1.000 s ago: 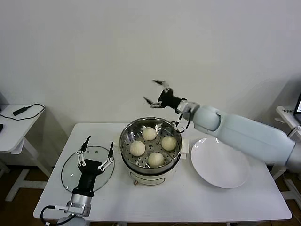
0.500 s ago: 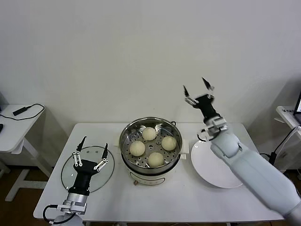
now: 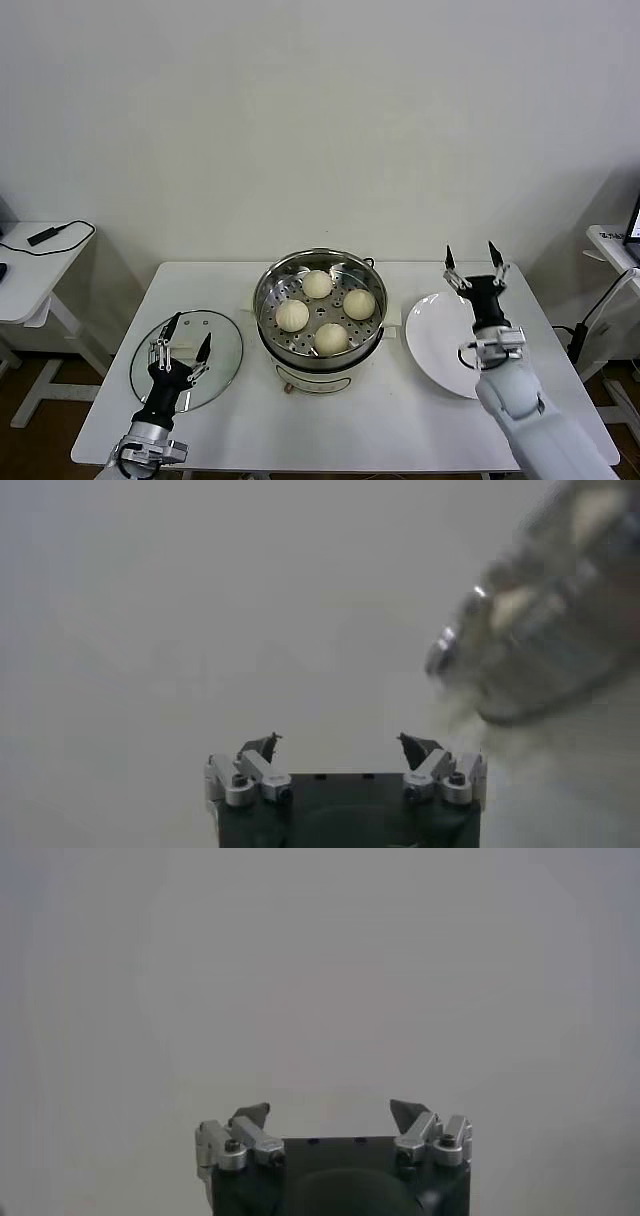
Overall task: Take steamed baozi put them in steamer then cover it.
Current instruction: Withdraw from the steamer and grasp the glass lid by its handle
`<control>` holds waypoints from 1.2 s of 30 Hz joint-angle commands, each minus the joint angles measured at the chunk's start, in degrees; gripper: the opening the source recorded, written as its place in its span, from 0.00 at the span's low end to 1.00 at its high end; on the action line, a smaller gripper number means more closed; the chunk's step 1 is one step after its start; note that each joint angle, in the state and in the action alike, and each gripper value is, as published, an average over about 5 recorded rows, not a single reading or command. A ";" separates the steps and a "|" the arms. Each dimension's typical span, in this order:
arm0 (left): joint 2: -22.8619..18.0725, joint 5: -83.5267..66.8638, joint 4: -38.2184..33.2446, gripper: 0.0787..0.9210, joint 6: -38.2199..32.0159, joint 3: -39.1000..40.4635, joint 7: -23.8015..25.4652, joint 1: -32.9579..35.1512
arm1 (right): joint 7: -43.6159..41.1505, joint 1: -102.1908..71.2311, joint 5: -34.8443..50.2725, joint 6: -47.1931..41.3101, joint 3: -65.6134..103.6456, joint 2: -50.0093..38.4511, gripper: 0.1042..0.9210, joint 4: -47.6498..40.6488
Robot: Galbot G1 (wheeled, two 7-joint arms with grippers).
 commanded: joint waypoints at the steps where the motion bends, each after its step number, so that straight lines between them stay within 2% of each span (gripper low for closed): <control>1: 1.26 19.18 11.25 0.88 3.99 -0.86 -0.26 -1.21 | -2.31 -12.68 -1.24 1.17 8.84 4.75 0.88 1.60; 7: 0.36 23.38 16.21 0.88 3.47 -0.16 -2.22 -4.90 | -2.80 -13.45 -2.42 2.28 9.01 5.98 0.88 0.83; 13: -0.01 25.18 18.28 0.88 3.76 0.09 -4.35 -7.63 | -3.22 -13.71 -2.50 2.56 9.09 6.71 0.88 0.46; 36: -0.07 28.03 24.28 0.88 4.37 1.17 -5.68 -14.56 | -4.26 -13.46 -2.97 2.72 8.95 8.11 0.88 -0.77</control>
